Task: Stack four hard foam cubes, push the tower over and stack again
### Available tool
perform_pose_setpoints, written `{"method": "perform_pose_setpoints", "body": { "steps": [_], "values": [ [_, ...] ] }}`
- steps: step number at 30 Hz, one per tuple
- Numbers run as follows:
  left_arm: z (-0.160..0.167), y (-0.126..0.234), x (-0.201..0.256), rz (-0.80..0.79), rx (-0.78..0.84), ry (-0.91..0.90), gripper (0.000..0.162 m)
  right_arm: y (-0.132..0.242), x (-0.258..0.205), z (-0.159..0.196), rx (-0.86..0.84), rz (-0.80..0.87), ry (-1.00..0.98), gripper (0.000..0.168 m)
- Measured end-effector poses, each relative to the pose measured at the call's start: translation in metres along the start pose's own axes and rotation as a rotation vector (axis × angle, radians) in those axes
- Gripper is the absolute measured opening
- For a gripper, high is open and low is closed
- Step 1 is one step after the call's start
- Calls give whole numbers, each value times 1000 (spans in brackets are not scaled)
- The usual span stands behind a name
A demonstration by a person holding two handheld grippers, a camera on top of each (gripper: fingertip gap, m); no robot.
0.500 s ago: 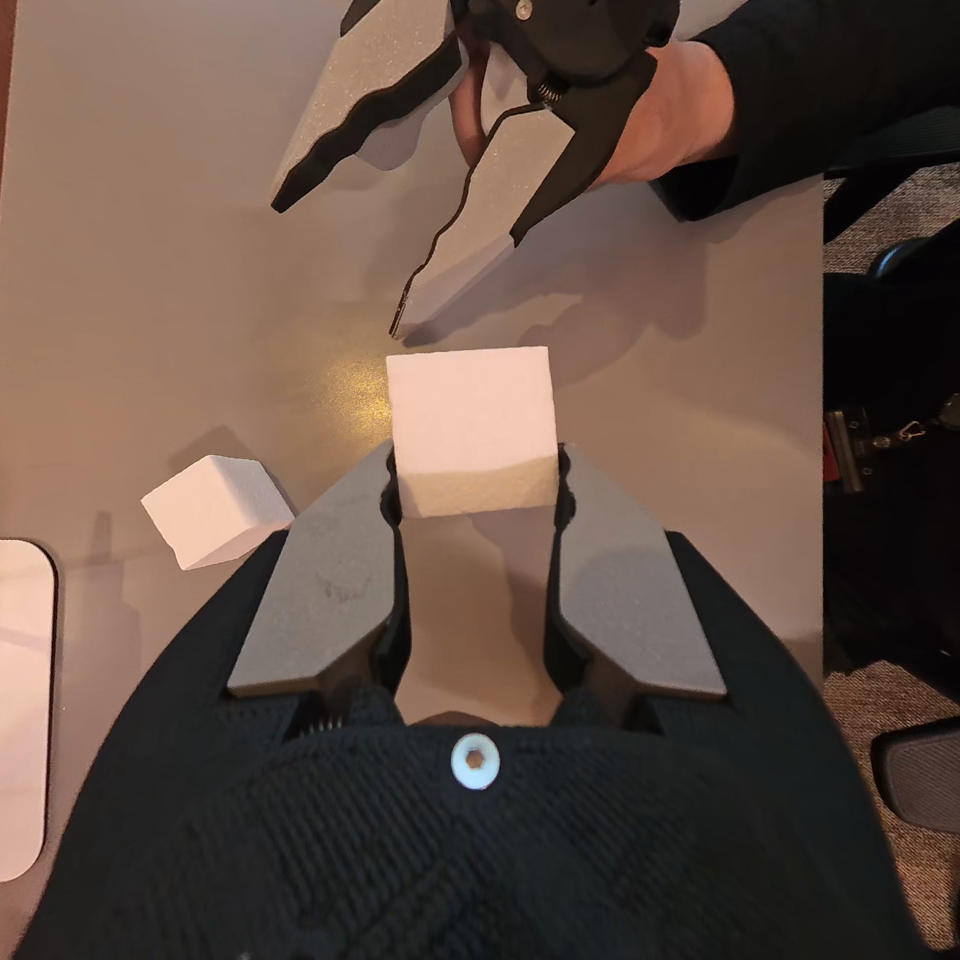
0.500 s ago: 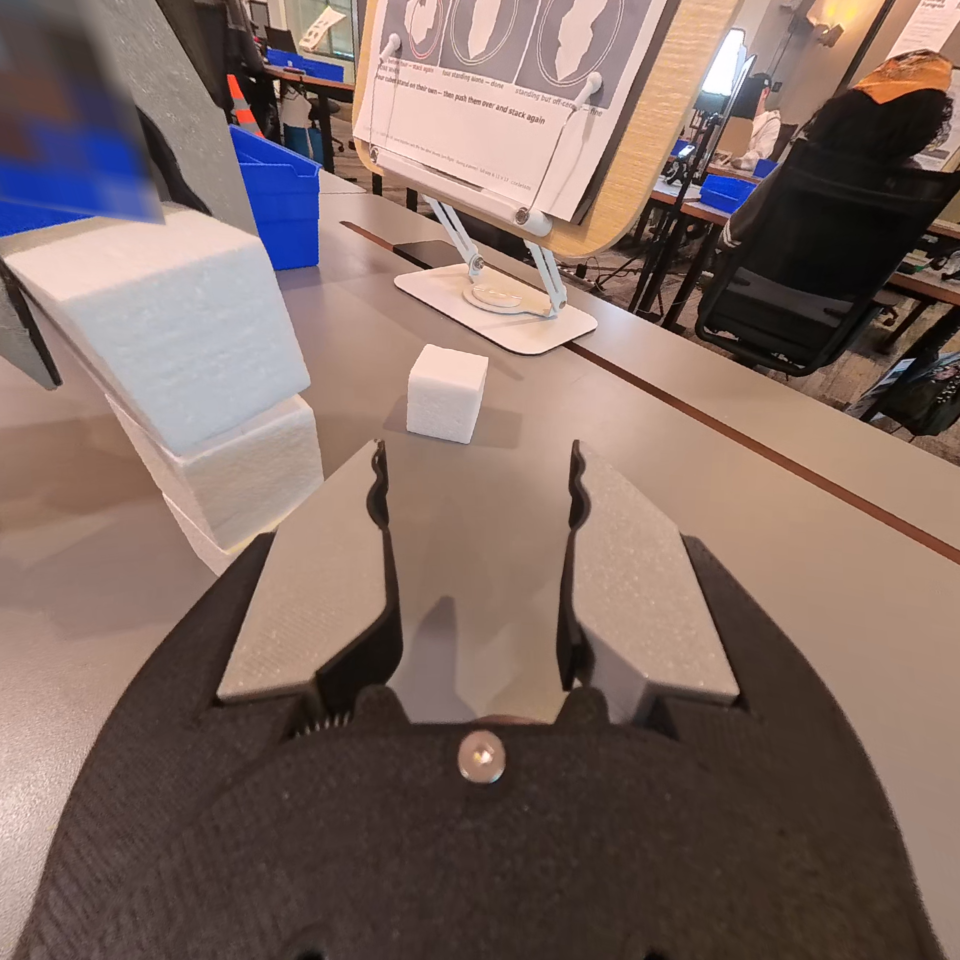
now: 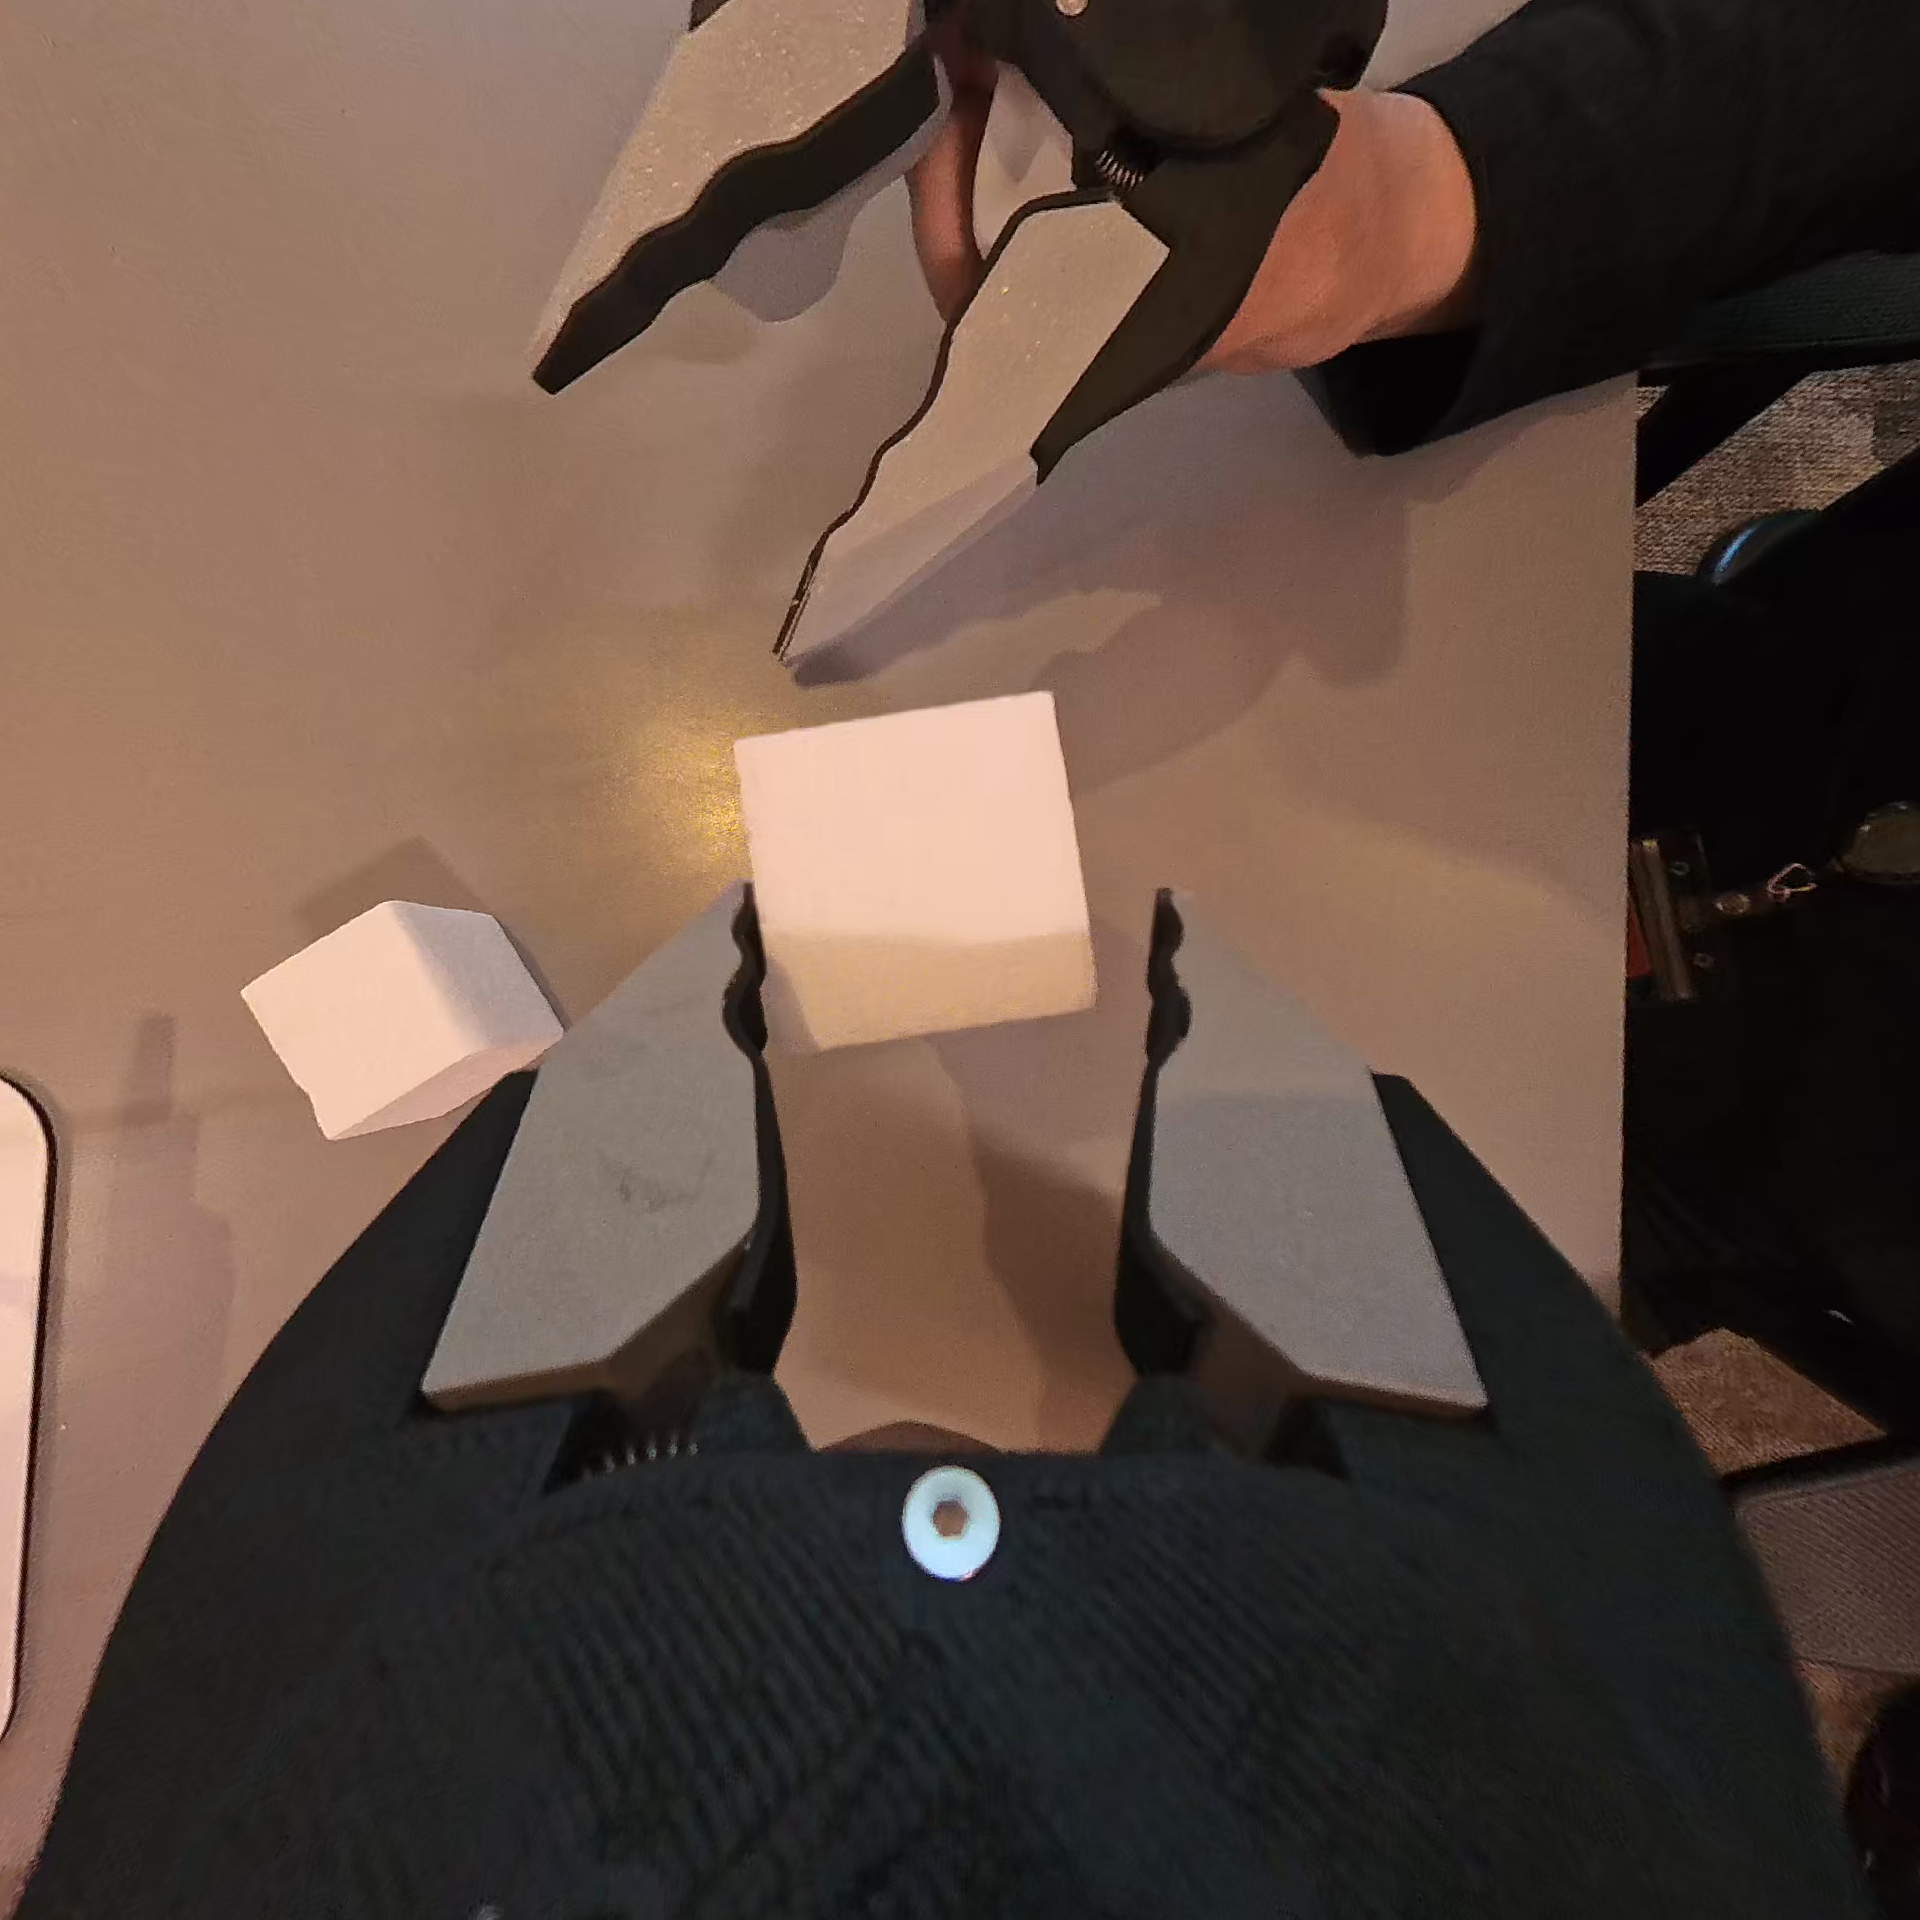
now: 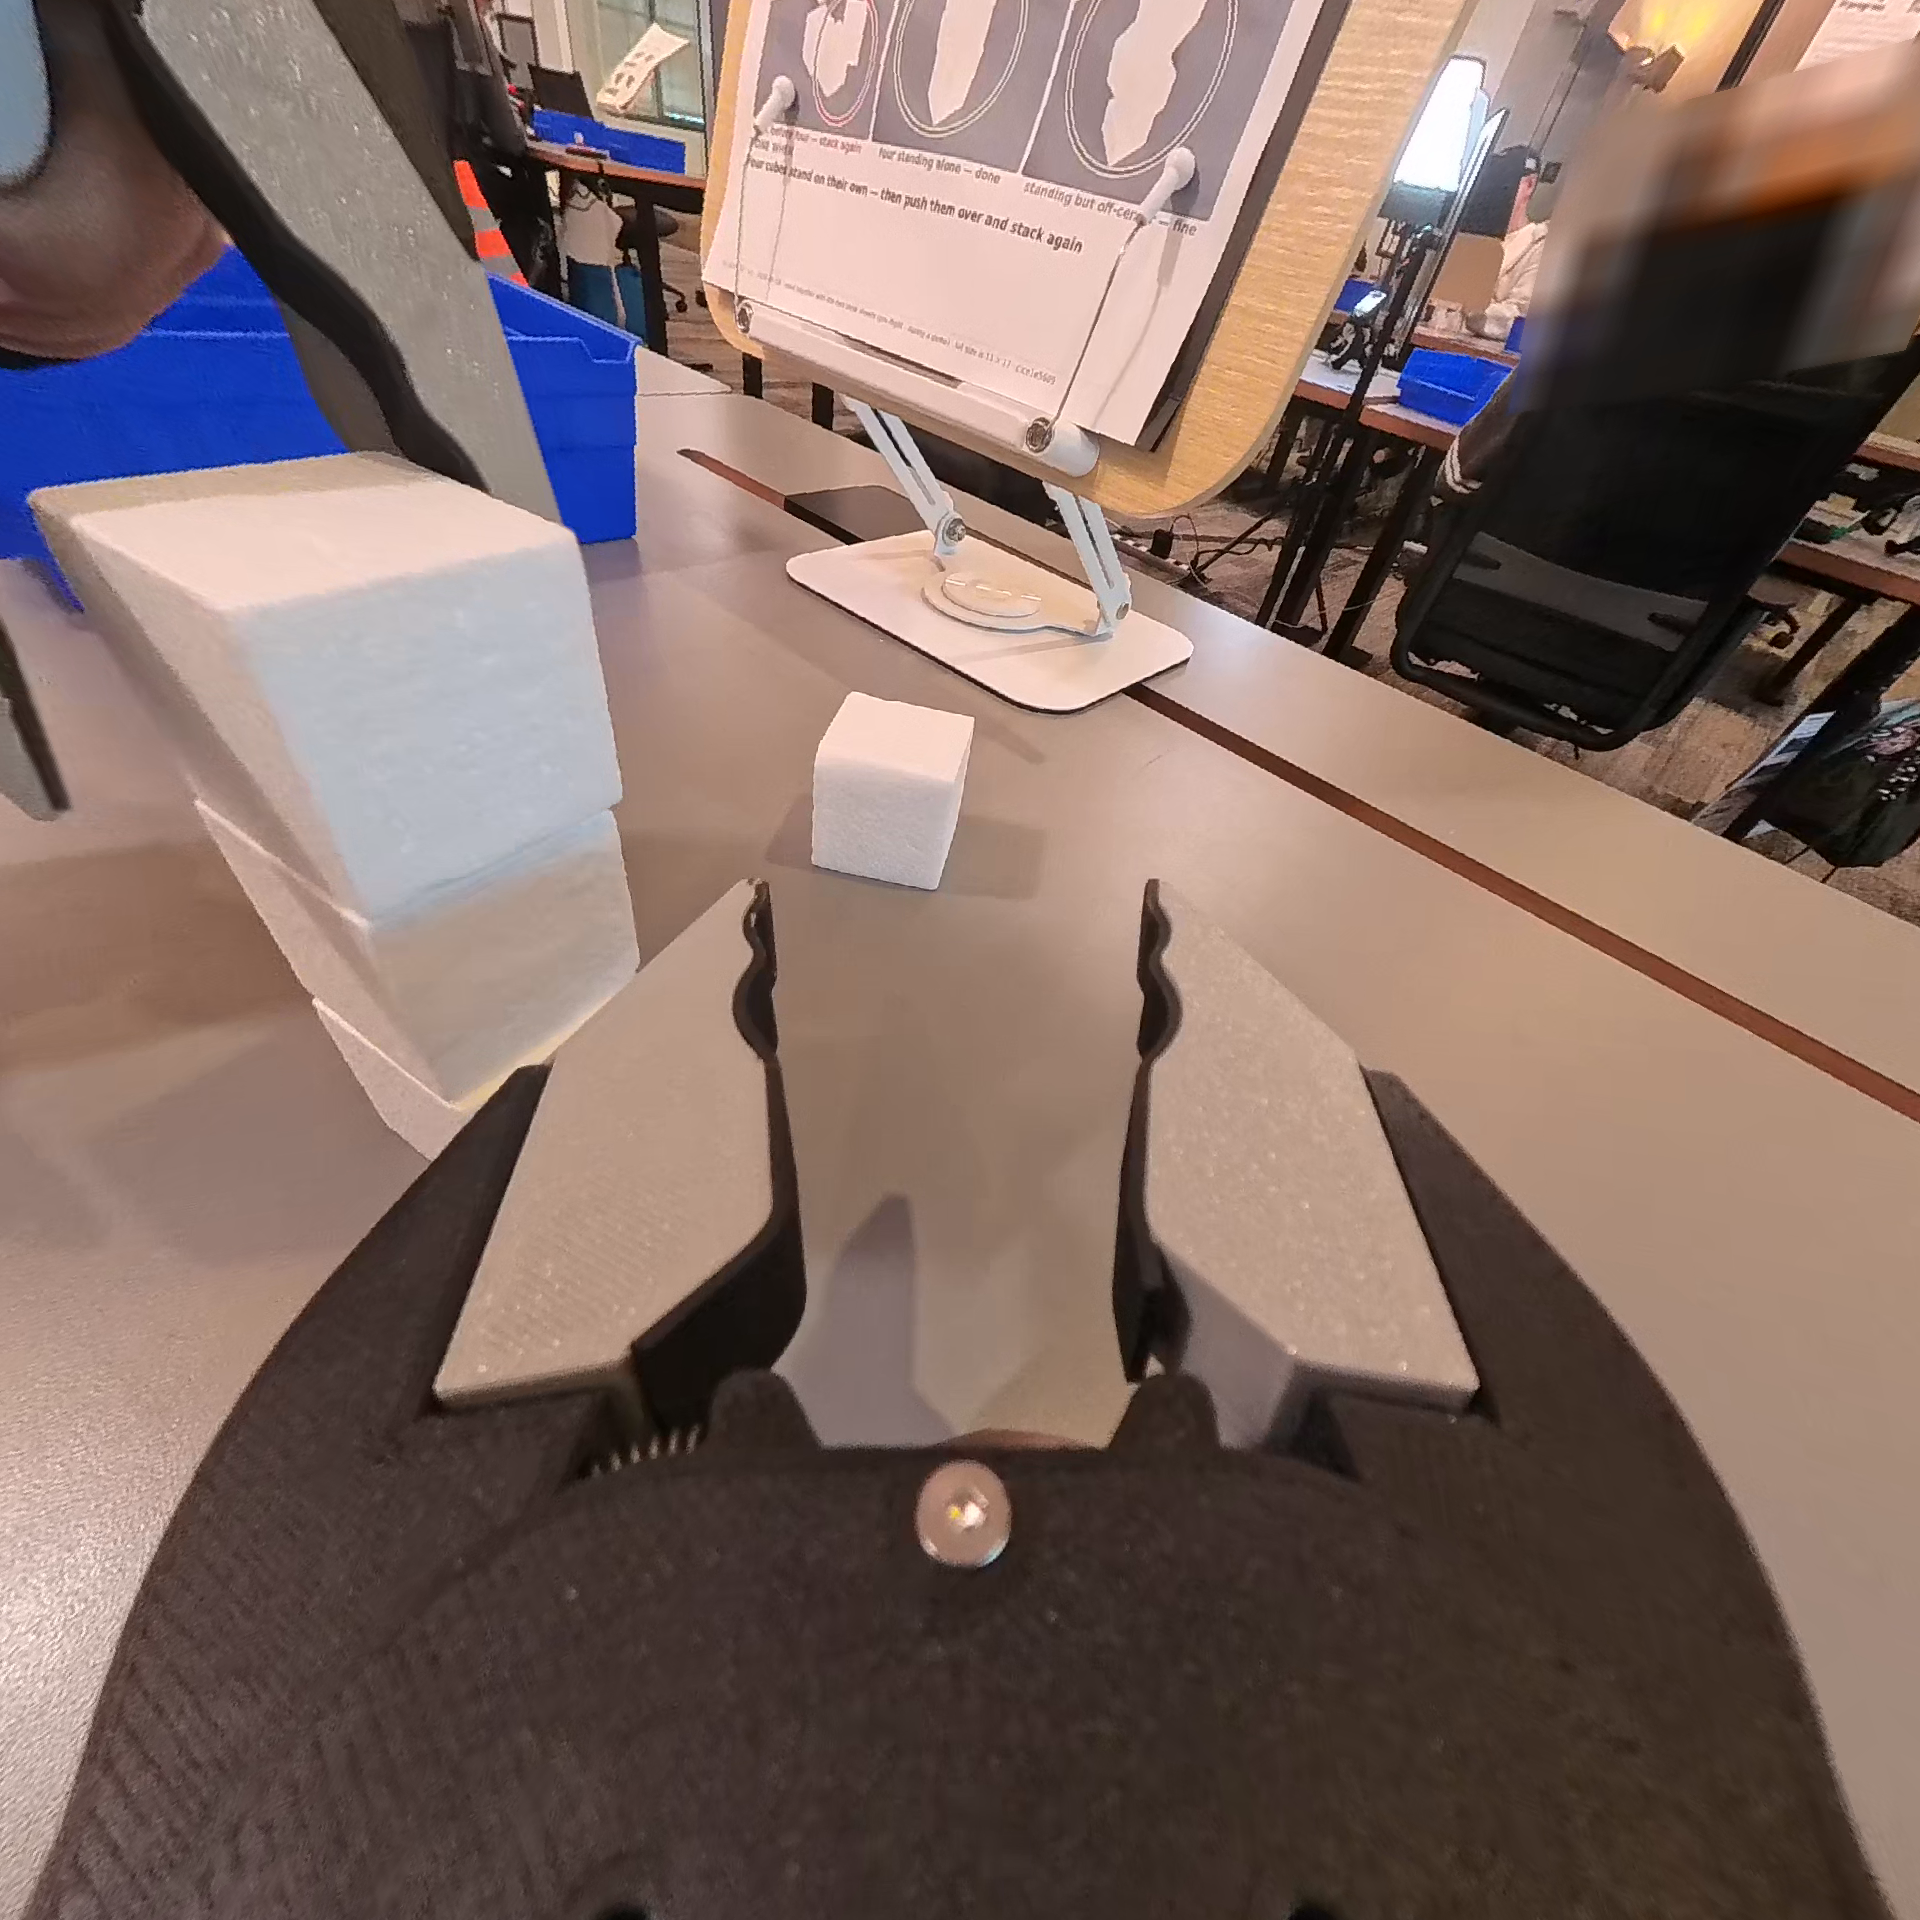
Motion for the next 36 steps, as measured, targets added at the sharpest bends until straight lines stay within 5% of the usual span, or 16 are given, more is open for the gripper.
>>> {"method": "perform_pose_setpoints", "body": {
  "steps": [10, 18, 25, 36],
  "values": [
    [12, 44, -8, -112, 241, 96, 88, 3, 3, -3, 13, 3, -9, 68],
    [61, 53, -43, -247, 484, 335, 96, -1, 7, 4, -17, 7, -12, 70],
    [122, 16, -95, -509, 464, 564, 93, -17, 23, 34, -160, 5, -4, 90],
    [168, -6, -112, -569, 335, 696, 93, -89, 18, 33, -298, -91, 58, 95]
  ]
}}
Point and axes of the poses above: each gripper's, where its closed fingertips meet, y back along the fingers, z out of its underside, x = y × z across the jaws, the point moved 2 cm from there along y, back along the fingers, and after that the axes turned 9 degrees about -x, right-handed, at the moved point
